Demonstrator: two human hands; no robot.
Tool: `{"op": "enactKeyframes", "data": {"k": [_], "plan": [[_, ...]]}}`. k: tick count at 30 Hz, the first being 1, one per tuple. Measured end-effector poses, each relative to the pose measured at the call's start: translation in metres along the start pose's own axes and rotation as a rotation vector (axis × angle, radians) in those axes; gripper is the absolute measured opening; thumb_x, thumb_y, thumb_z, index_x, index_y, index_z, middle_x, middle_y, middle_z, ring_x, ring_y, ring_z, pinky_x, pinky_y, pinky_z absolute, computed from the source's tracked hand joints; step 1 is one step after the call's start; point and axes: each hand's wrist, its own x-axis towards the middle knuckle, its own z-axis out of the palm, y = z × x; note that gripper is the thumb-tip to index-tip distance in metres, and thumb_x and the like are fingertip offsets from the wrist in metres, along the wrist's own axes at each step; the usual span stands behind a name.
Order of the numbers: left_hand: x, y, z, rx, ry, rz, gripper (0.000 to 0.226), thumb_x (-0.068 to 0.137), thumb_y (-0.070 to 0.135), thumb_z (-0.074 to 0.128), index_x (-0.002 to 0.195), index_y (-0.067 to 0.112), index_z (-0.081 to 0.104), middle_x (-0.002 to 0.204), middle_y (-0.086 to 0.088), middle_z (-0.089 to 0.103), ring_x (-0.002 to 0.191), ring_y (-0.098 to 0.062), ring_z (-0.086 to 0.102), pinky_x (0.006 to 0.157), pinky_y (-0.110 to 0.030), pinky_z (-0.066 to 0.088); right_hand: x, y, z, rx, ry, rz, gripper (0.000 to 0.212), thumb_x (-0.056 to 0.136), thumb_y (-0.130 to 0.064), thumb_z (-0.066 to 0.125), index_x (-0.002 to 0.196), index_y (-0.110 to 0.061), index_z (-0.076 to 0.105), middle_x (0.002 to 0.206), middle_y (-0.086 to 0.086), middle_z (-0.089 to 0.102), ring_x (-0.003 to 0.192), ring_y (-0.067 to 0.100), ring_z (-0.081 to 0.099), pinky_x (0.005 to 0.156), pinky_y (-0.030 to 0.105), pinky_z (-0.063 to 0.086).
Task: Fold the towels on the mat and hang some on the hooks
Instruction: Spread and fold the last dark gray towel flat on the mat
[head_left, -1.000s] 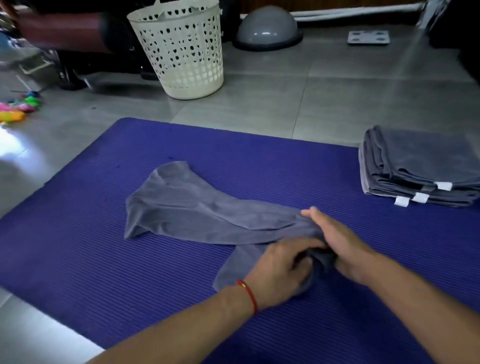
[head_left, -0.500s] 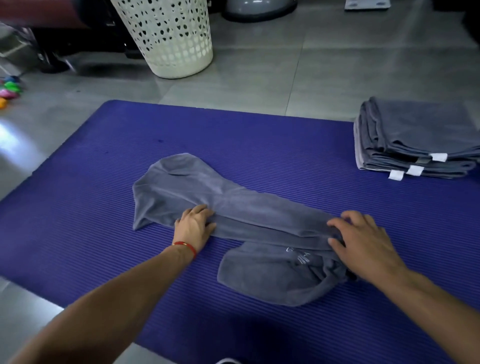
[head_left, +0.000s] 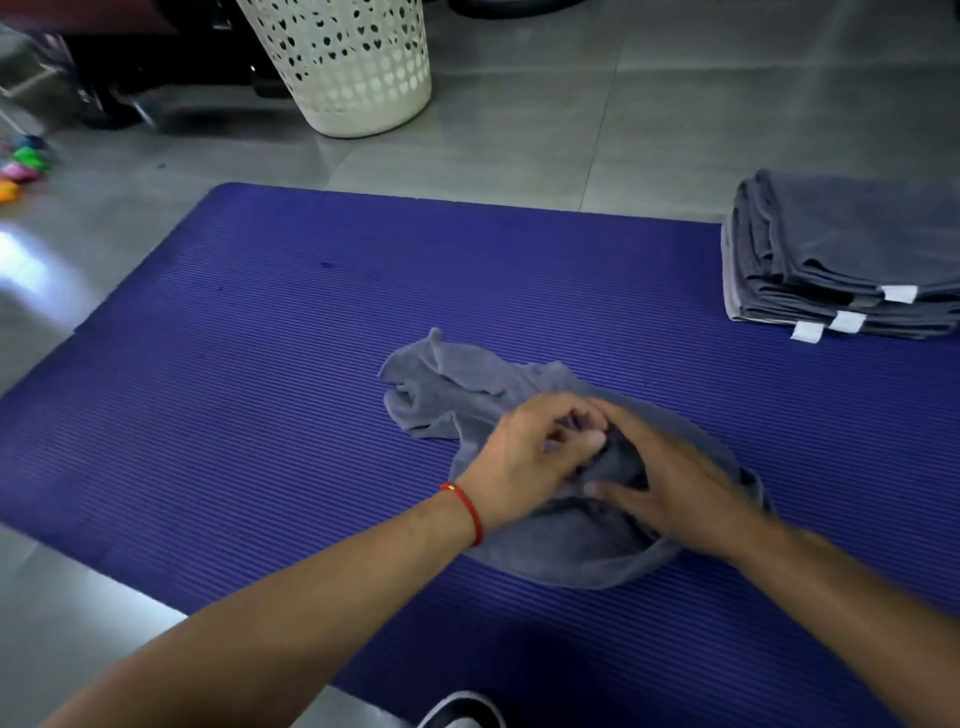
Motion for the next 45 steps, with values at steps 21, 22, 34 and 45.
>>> {"op": "enactKeyframes", "data": {"k": [21, 22, 34, 45], "plan": [[-0.038, -0.011, -0.045, 0.232, 0.041, -0.012, 0.003, 0.094, 0.018, 0.068, 0.095, 0.016, 0.065, 0.076, 0.01, 0.067, 0.062, 0.001, 0.059, 0.062, -0.017, 0.044, 0.001, -0.019, 0.028, -0.348, 0.021, -0.272, 0.058, 0.095, -0.043, 0.062, 0.147, -0.027, 0.041, 0.141, -0.01, 0.05, 0.134, 0.005, 0.039, 0.111, 0.026, 0.026], [-0.03, 0.01, -0.047, 0.134, 0.016, -0.003, 0.002, 0.095, 0.018, 0.069, 0.096, 0.016, 0.068, 0.077, 0.008, 0.07, 0.062, 0.002, 0.061, 0.061, -0.016, 0.047, 0.0, -0.025, 0.028, -0.17, 0.027, -0.177, 0.063, 0.094, -0.041, 0.067, 0.148, -0.032, 0.036, 0.137, -0.011, 0.052, 0.127, 0.002, 0.043, 0.108, 0.025, 0.031], [-0.03, -0.073, -0.051, 0.592, -0.114, -0.113, 0.084, 0.073, 0.077, 0.063, 0.145, 0.04, 0.043, 0.147, 0.012, 0.046, 0.136, -0.011, 0.041, 0.113, -0.041, 0.037, 0.003, 0.028, -0.026, 0.102, 0.395, 0.523, 0.035, 0.1, -0.033, 0.057, 0.085, -0.002, 0.055, 0.078, 0.012, 0.062, 0.068, 0.03, 0.059, 0.064, 0.048, 0.05], [-0.09, -0.139, -0.067, 0.698, -0.017, -0.039, 0.051, 0.072, 0.036, 0.059, 0.119, 0.018, 0.061, 0.118, 0.005, 0.063, 0.108, -0.021, 0.056, 0.1, -0.026, 0.041, 0.011, 0.047, -0.029, -0.32, 0.359, 0.336, 0.036, 0.097, -0.042, 0.063, 0.124, -0.019, 0.063, 0.1, -0.003, 0.068, 0.106, 0.023, 0.059, 0.08, 0.038, 0.052]]}}
